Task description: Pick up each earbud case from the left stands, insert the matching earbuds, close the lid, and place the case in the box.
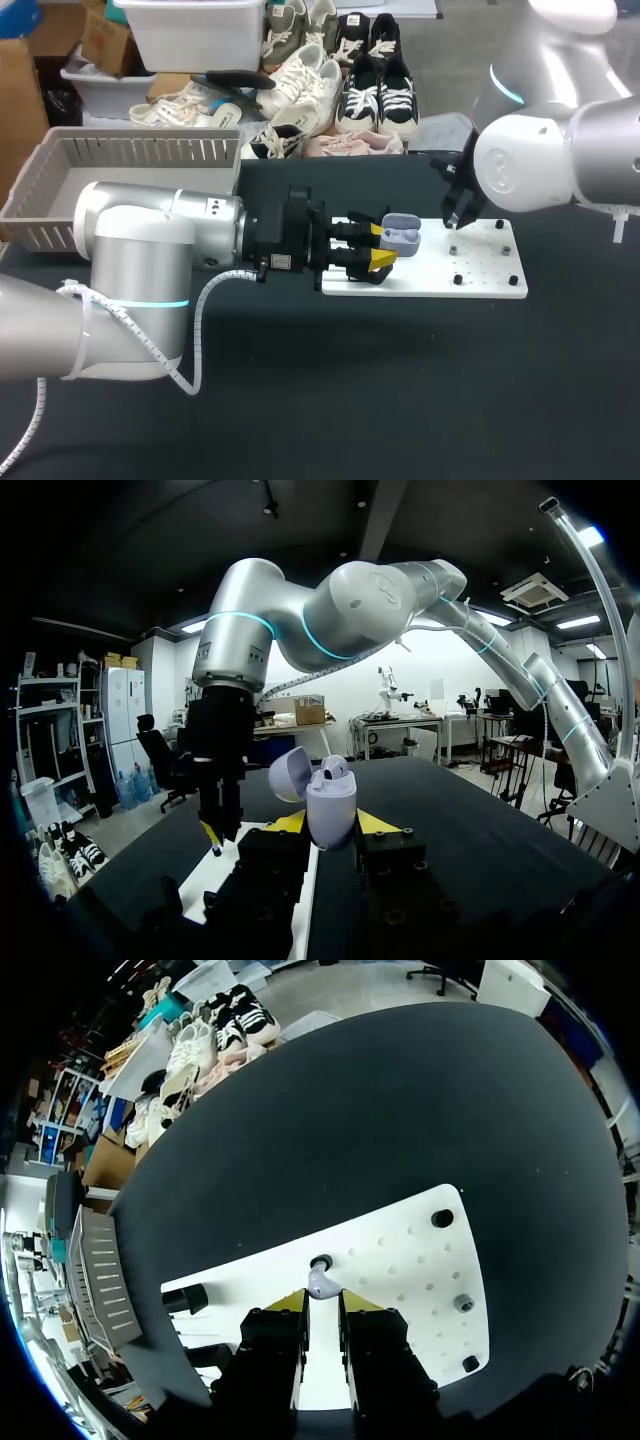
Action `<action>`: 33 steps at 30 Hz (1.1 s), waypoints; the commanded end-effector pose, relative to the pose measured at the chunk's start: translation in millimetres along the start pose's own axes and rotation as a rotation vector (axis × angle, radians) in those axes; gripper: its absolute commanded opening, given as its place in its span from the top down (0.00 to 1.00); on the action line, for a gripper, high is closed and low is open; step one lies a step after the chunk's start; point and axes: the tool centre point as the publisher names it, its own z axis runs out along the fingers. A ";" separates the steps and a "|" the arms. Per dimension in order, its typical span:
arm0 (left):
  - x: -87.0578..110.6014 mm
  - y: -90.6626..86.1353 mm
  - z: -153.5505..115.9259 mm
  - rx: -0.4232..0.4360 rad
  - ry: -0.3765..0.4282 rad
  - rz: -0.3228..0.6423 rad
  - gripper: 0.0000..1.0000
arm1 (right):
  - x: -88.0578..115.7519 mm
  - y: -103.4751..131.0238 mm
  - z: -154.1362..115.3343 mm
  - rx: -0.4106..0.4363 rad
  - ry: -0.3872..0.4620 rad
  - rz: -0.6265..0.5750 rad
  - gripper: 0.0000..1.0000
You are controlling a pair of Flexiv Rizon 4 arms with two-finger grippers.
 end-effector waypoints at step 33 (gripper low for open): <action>0.4 -1.5 0.5 -0.007 -0.001 0.002 1.00 | 8.5 -6.1 -17.5 -0.027 -0.022 -0.019 0.60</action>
